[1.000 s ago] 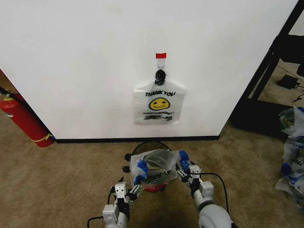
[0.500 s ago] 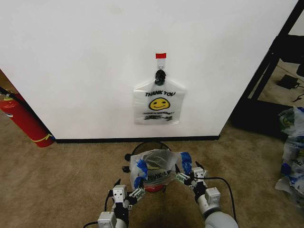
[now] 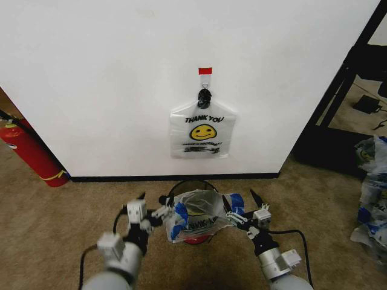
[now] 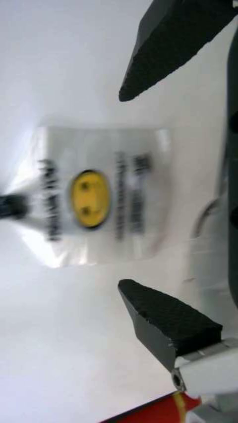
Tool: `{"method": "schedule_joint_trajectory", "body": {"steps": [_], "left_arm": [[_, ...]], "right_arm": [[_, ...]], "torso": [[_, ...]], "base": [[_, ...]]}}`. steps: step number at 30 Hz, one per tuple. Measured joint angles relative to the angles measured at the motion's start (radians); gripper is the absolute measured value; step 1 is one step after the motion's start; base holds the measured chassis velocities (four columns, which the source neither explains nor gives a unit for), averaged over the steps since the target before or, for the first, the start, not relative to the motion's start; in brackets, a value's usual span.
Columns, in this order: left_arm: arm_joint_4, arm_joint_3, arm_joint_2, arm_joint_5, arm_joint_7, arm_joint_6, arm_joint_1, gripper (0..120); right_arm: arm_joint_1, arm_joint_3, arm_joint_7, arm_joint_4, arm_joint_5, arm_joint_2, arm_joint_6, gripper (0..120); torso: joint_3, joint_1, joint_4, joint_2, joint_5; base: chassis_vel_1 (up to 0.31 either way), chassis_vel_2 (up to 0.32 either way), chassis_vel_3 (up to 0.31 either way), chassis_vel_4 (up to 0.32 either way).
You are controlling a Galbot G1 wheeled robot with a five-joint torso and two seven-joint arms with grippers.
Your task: Pick up the garbage bag from the wall and place it over the trash bin.
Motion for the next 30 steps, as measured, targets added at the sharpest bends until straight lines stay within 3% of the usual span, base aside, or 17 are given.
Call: {"method": "schedule_joint_trajectory", "body": {"steps": [1,3,5,7,10,12,15,16,17,21,24,30], "left_arm": [[0.012,-0.001,0.046,-0.076,0.036,0.024,-0.059,100],[0.056,0.038,0.114,-0.178,0.086,0.084,-0.174,100],[0.073,0.062,0.133,-0.208,0.096,0.118,-0.225,100],[0.127,0.145,0.177,-0.286,0.126,0.205,-0.385,100],[0.25,0.286,0.196,-0.391,0.172,0.303,-0.652,100],[0.284,0.329,0.192,-0.41,0.184,0.319,-0.718,100],[0.409,0.515,0.149,-0.442,0.252,0.366,-0.935,100],[0.467,0.587,0.123,-0.436,0.296,0.381,-1.013,100],[0.467,0.587,0.123,-0.436,0.296,0.381,-1.013,100],[0.633,0.734,0.045,-0.324,0.421,0.39,-1.171,100],[0.743,0.791,-0.019,-0.242,0.473,0.391,-1.227,100],[0.872,0.887,-0.06,-0.135,0.571,0.407,-1.296,100]], "right_arm": [[-0.012,0.017,-0.018,0.017,-0.017,0.02,0.022,100],[-0.055,0.051,-0.041,0.045,-0.041,0.05,0.053,100],[-0.073,0.061,-0.047,0.056,-0.048,0.06,0.06,100],[-0.12,0.09,-0.064,0.086,-0.069,0.08,0.078,100],[-0.191,0.139,-0.093,0.145,-0.086,0.104,0.103,100],[-0.211,0.152,-0.098,0.165,-0.086,0.11,0.108,100],[-0.259,0.197,-0.11,0.221,-0.074,0.134,0.118,100],[-0.277,0.216,-0.111,0.24,-0.061,0.143,0.12,100],[-0.277,0.216,-0.111,0.24,-0.061,0.143,0.12,100],[-0.317,0.26,-0.117,0.288,-0.016,0.159,0.12,100],[-0.345,0.295,-0.128,0.318,0.014,0.18,0.13,100],[-0.38,0.314,-0.138,0.337,0.028,0.217,0.153,100]], "torso": [[0.0,0.0,0.001,0.0,0.0006],[0.0,0.0,-0.0005,0.0,-0.0005],[0.0,0.0,-0.0005,0.0,0.0],[0.0,0.0,-0.0006,0.0,-0.0002],[0.0,0.0,-0.0009,0.0,-0.0002],[0.0,0.0,-0.0004,0.0,0.0],[0.0,0.0,-0.0005,0.0,-0.0003],[0.0,0.0,-0.0007,0.0,-0.0004],[0.0,0.0,-0.0007,0.0,-0.0004],[0.0,0.0,-0.0002,0.0,0.0],[0.0,0.0,-0.0003,0.0,0.0001],[0.0,0.0,0.0,0.0,0.0]], "base": [[0.0,0.0,0.0,0.0],[0.0,0.0,0.0,0.0],[0.0,0.0,0.0,0.0],[0.0,0.0,0.0,0.0],[0.0,0.0,0.0,0.0],[0.0,0.0,0.0,0.0],[0.0,0.0,0.0,0.0],[0.0,0.0,0.0,0.0],[0.0,0.0,0.0,0.0],[0.0,0.0,0.0,0.0],[0.0,0.0,0.0,0.0],[0.0,0.0,0.0,0.0]]}}
